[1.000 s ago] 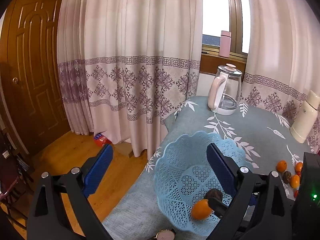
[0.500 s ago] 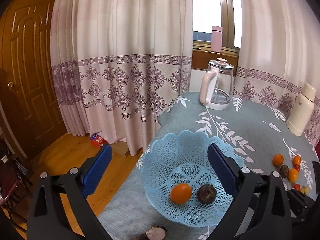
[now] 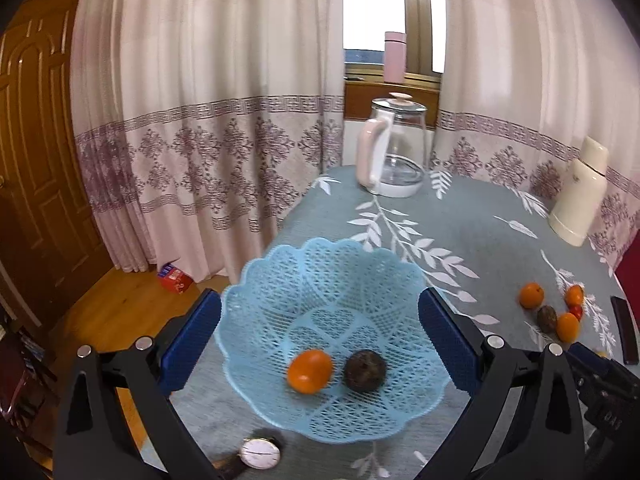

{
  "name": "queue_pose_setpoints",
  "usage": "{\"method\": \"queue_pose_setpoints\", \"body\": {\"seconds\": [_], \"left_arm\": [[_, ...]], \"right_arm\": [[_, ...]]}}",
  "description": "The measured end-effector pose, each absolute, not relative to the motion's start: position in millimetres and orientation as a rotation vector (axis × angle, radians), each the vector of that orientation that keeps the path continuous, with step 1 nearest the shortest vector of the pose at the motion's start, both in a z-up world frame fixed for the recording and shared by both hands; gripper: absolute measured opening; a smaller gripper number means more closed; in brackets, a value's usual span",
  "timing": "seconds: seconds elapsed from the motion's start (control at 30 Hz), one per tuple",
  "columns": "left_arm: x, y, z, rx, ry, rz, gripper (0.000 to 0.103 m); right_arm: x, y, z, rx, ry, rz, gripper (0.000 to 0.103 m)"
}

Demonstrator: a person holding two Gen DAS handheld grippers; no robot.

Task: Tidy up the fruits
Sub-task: 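Withdraw both tools from the basket back over the fruits, then grasp a yellow-brown round fruit with right tool while left tool approaches a tangerine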

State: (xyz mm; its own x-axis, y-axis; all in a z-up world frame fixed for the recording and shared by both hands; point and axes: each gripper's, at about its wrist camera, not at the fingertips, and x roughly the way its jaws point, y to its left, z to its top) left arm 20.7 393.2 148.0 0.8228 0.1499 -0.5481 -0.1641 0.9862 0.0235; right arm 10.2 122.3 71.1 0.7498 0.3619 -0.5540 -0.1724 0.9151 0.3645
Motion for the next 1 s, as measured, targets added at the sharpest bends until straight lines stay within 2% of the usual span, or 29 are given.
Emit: {"method": "queue_pose_setpoints", "body": {"seconds": [0.6, 1.0], "left_arm": [[45, 292, 132, 0.029, 0.628, 0.001, 0.100], [63, 262, 112, 0.034, 0.676, -0.019, 0.100]], "right_arm": [[-3, 0, 57, 0.355, 0.667, 0.048, 0.057], [17, -31, 56, 0.345, 0.708, 0.043, 0.057]]}}
